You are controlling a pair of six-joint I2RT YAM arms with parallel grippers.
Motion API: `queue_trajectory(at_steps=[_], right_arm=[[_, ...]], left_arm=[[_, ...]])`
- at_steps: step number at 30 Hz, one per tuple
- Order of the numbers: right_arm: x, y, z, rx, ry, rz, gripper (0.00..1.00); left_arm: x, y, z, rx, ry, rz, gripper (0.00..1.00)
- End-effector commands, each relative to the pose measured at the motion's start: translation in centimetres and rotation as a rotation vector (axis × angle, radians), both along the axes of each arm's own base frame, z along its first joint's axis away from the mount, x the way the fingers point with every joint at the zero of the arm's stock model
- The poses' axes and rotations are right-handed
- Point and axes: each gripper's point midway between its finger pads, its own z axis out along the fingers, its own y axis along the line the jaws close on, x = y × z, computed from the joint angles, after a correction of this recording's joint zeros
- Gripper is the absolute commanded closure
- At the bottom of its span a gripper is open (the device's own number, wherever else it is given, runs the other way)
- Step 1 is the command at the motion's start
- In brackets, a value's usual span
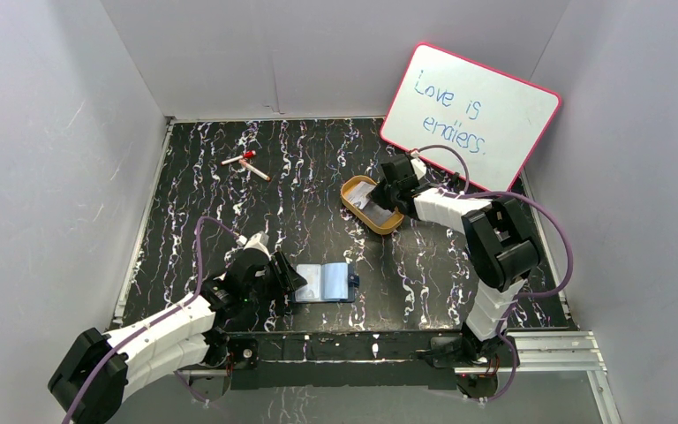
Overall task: Put the credit cards into the card holder
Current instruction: Pick up the credit card from the storage box.
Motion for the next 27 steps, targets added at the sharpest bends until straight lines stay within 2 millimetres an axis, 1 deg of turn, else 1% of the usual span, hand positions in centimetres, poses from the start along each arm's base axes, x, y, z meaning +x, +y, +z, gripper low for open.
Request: queue_trajectory(at_steps=[1, 3, 8, 11, 14, 19, 21, 23, 24, 27], right_arm=[[0.1, -0.5, 1.1, -0.021, -0.027, -0.001, 0.97], [0.2, -0.6, 1.6, -0.019, -0.039, -0.004, 1.00], [0.2, -0.6, 3.4, -0.003, -0.072, -0.007, 1.00], [0.1, -0.6, 4.1, 0.006, -0.082, -0.004, 1.00], [0.1, -0.4, 4.5, 0.014, -0.089, 0.006, 1.00], [0.2, 0.0, 4.5, 0.021, -0.091, 0.028, 1.00], [0.2, 0.0, 4.9, 0.024, -0.100, 0.028, 1.00], [0.3, 0.0, 5.7, 0.027, -0.122, 0.031, 1.00], [0.4, 0.0, 6.3, 0.029, -0.137, 0.034, 1.00], [0.6, 0.0, 8.7, 0.035, -0.192, 0.045, 1.00]], left_arm=[[0.0, 0.1, 0.0, 0.017, 0.011, -0.005, 0.47], [0.0, 0.1, 0.1, 0.015, 0.008, -0.006, 0.47], [0.1, 0.1, 0.3, 0.012, 0.000, -0.006, 0.47], [0.2, 0.0, 0.5, 0.010, -0.002, -0.006, 0.47], [0.3, -0.1, 0.5, 0.011, -0.002, -0.006, 0.47], [0.4, -0.1, 0.7, 0.008, -0.006, -0.007, 0.47], [0.5, -0.2, 1.0, 0.002, -0.012, -0.006, 0.47], [0.5, -0.2, 1.2, 0.000, -0.016, -0.007, 0.47], [0.8, 0.1, 1.2, 0.014, -0.029, 0.013, 0.47], [1.1, 0.2, 1.6, 0.017, -0.041, 0.025, 0.47]])
